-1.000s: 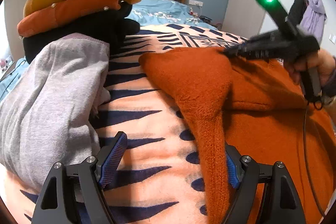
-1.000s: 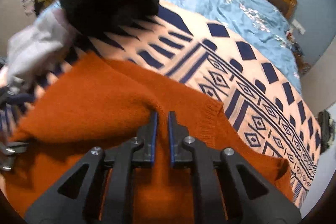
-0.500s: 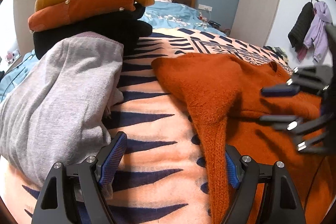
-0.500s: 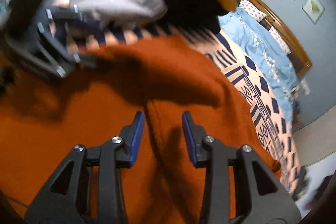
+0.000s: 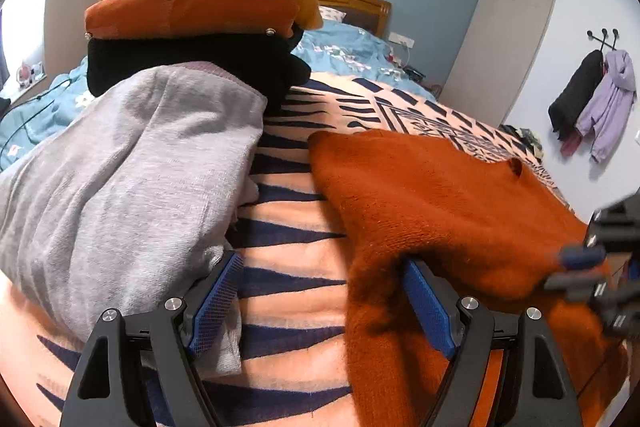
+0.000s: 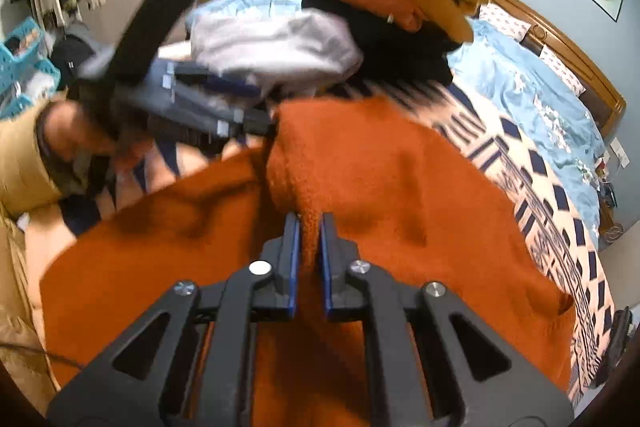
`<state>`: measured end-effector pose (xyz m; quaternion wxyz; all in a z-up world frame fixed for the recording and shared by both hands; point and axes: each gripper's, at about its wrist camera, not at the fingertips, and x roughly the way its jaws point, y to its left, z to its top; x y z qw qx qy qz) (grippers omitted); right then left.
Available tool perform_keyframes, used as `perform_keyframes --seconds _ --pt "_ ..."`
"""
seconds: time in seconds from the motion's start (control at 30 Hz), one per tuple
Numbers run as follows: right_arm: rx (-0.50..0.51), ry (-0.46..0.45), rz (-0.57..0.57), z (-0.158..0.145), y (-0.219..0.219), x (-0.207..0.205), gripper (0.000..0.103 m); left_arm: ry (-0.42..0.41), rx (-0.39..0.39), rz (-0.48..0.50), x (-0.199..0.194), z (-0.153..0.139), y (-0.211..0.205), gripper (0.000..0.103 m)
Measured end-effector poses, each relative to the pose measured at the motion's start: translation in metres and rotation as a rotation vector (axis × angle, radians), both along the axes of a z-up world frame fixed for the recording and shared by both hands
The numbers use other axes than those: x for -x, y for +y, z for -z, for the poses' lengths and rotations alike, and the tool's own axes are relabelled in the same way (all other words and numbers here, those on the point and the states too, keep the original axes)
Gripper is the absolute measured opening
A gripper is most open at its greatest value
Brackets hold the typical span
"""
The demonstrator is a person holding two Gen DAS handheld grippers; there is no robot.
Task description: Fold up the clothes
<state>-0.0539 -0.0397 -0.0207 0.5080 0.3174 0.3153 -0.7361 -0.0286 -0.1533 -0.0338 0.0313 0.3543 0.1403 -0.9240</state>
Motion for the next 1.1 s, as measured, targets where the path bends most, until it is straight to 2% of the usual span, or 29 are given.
perform_keyframes --seconds 0.07,0.13,0.23,0.3,0.37,0.43,0.5,0.53,0.63,0.67,0.73,0.77,0.83,0.87,0.93,0.97,1.0,1.03,1.1 --pt "-0.054 -0.012 -0.011 0.016 -0.001 -0.003 0.023 -0.003 0.018 0.0 0.0 0.001 0.003 0.082" --pt "-0.055 -0.029 0.002 0.021 0.0 -0.002 0.027 0.0 0.025 -0.003 -0.001 0.0 0.003 0.082" --pt "0.043 -0.074 0.055 0.006 0.011 0.013 0.033 0.006 0.017 -0.004 -0.005 -0.002 0.002 0.082" --pt "0.096 -0.047 0.132 -0.005 0.025 0.031 0.049 0.017 0.001 0.005 -0.007 -0.003 0.001 0.082" --pt "0.113 -0.057 0.205 -0.009 0.04 0.049 0.057 0.038 -0.04 0.036 -0.01 -0.008 0.002 0.083" --pt "0.088 -0.077 0.261 -0.004 0.051 0.073 0.057 0.085 -0.104 0.117 -0.013 -0.017 0.006 0.084" --pt "0.04 -0.086 0.298 0.006 0.054 0.09 0.057 0.108 -0.167 0.181 -0.011 -0.025 0.011 0.092" --pt "0.023 -0.094 0.301 0.01 0.053 0.096 0.057 0.105 -0.179 0.194 -0.007 -0.027 0.014 0.093" --pt "-0.014 -0.101 0.255 0.023 0.041 0.108 0.057 0.047 -0.121 0.181 0.012 -0.024 0.024 0.093" --pt "-0.018 -0.103 0.249 0.025 0.04 0.111 0.057 -0.004 -0.108 0.176 0.023 -0.016 0.026 0.093" --pt "-0.03 -0.108 0.226 0.032 0.031 0.115 0.057 -0.079 -0.136 0.187 0.036 0.001 0.026 0.093" --pt "-0.032 -0.117 0.215 0.035 0.027 0.116 0.057 -0.098 -0.135 0.185 0.04 0.007 0.027 0.092" --pt "-0.042 -0.15 0.181 0.041 0.017 0.12 0.057 -0.12 -0.122 0.181 0.043 0.015 0.028 0.081" --pt "-0.045 -0.155 0.169 0.043 0.014 0.119 0.056 -0.105 -0.11 0.18 0.042 0.015 0.029 0.077" --pt "-0.044 -0.17 0.153 0.044 0.007 0.121 0.044 -0.097 -0.131 0.181 0.042 0.016 0.026 0.061" --pt "-0.037 -0.191 0.137 0.044 0.003 0.122 0.029 -0.098 -0.144 0.173 0.042 0.017 0.023 0.05" --pt "-0.034 -0.184 0.126 0.042 0.0 0.121 0.012 -0.096 -0.147 0.165 0.042 0.017 0.02 0.044" --pt "-0.045 -0.17 0.109 0.041 -0.005 0.119 0.008 -0.091 -0.15 0.16 0.04 0.018 0.02 0.041" --pt "-0.063 -0.128 0.111 0.037 -0.014 0.116 0.008 -0.077 -0.162 0.142 0.037 0.016 0.013 0.035"
